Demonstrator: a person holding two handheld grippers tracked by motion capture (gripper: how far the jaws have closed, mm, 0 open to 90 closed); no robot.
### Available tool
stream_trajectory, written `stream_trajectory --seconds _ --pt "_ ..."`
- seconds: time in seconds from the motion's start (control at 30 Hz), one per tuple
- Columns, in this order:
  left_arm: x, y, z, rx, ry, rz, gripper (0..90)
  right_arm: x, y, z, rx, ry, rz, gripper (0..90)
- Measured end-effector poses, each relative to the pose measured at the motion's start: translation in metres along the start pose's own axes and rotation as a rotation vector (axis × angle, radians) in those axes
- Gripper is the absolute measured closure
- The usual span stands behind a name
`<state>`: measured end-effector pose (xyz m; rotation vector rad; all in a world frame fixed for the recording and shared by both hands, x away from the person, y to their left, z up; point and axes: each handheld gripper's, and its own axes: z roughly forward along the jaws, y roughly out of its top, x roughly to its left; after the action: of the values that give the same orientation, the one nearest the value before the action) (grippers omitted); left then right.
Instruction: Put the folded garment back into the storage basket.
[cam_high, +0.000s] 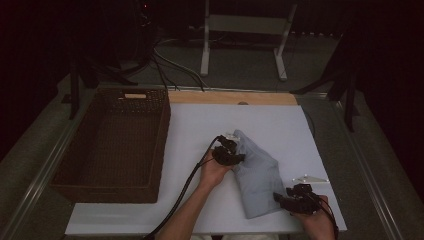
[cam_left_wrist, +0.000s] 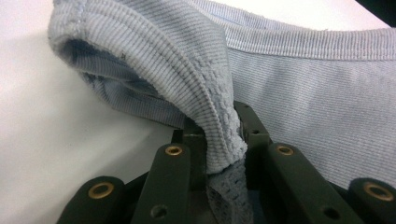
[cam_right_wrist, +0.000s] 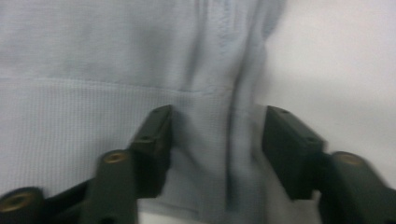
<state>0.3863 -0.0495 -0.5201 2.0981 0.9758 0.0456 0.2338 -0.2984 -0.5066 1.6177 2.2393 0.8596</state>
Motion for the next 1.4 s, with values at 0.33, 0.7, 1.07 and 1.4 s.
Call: stream_trajectory --seconds 0.33,0.7,1.07,1.4 --pt "-0.004 0.005 -0.012 -0.04 -0.013 -0.009 80.2 0.003 0.0 -0.004 -0.006 0.052 0.042 77.3" --pt "-0.009 0.011 -0.034 -0.08 -0.026 0.009 80.3 0.012 0.002 -0.008 -0.034 0.109 0.047 78.4" --pt "-0.009 0.016 -0.055 -0.101 -0.019 0.027 80.3 0.033 0.006 -0.009 -0.046 0.166 -0.015 78.7" --pt "-0.006 0.019 -0.069 -0.104 -0.017 0.022 80.3 0.044 0.011 -0.013 -0.069 0.219 -0.038 78.8"
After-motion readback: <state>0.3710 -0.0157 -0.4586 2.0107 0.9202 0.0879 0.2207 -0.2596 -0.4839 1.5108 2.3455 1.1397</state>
